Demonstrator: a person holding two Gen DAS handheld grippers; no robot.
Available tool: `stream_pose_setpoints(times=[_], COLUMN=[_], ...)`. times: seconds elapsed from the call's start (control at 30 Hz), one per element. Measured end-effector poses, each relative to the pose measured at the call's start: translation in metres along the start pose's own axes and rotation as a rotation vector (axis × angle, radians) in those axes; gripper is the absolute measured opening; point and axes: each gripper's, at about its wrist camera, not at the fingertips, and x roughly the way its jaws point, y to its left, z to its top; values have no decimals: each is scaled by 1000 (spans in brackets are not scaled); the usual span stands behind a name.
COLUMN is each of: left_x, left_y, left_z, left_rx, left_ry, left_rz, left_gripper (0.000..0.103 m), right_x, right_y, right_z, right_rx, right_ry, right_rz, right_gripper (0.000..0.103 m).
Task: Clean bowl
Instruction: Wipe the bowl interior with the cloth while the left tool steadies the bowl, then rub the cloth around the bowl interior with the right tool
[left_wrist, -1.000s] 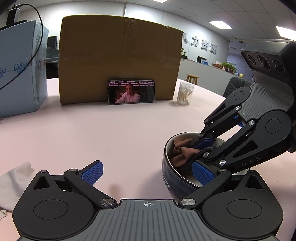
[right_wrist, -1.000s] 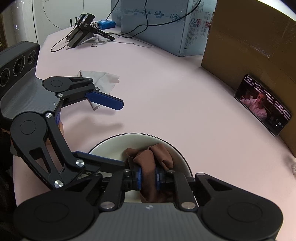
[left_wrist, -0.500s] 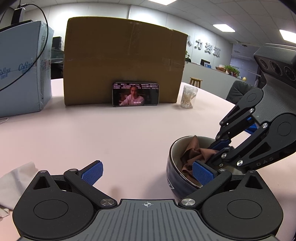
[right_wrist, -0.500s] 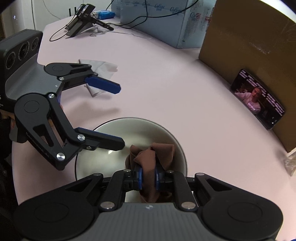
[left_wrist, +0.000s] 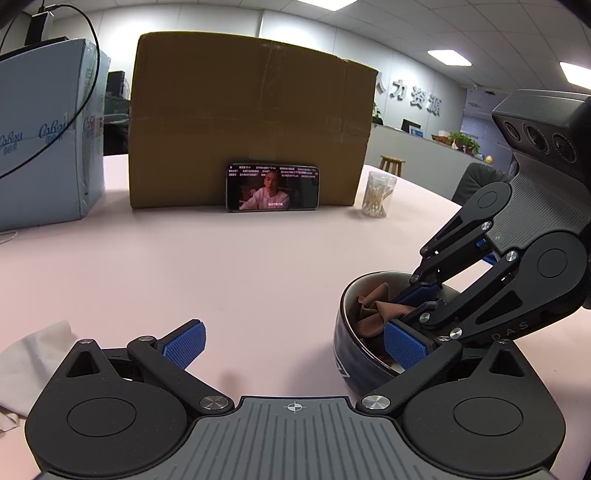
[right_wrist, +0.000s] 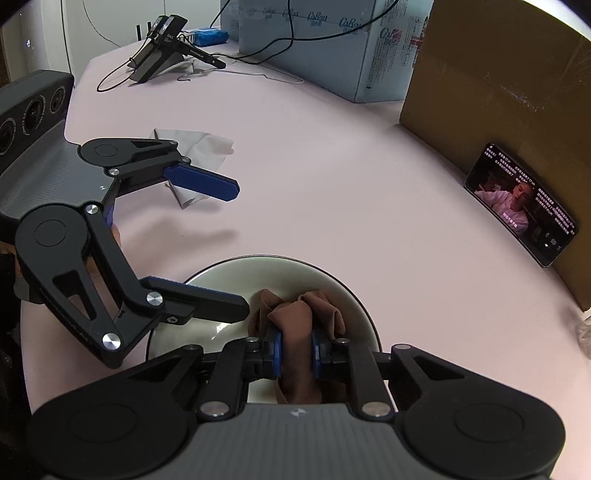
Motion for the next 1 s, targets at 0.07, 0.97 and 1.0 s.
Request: stream_pose_setpoints(times=[0.07,0.97,1.0], left_x=[0,-2,-2], left_y=[0,-1,-1], left_z=[0,-1,-1], left_rx=[-1,1,1], left_ry=[0,-8,-8], left_rz=[0,3,3], left_gripper=[103,103,103], right_x=[-1,-10,-12], right_y=[3,6,5], right_z=[-1,0,0], right_rx=[-8,-62,-63], right_ry=[12,147,151], right_rz=[16,10,1], right_gripper=[15,15,15])
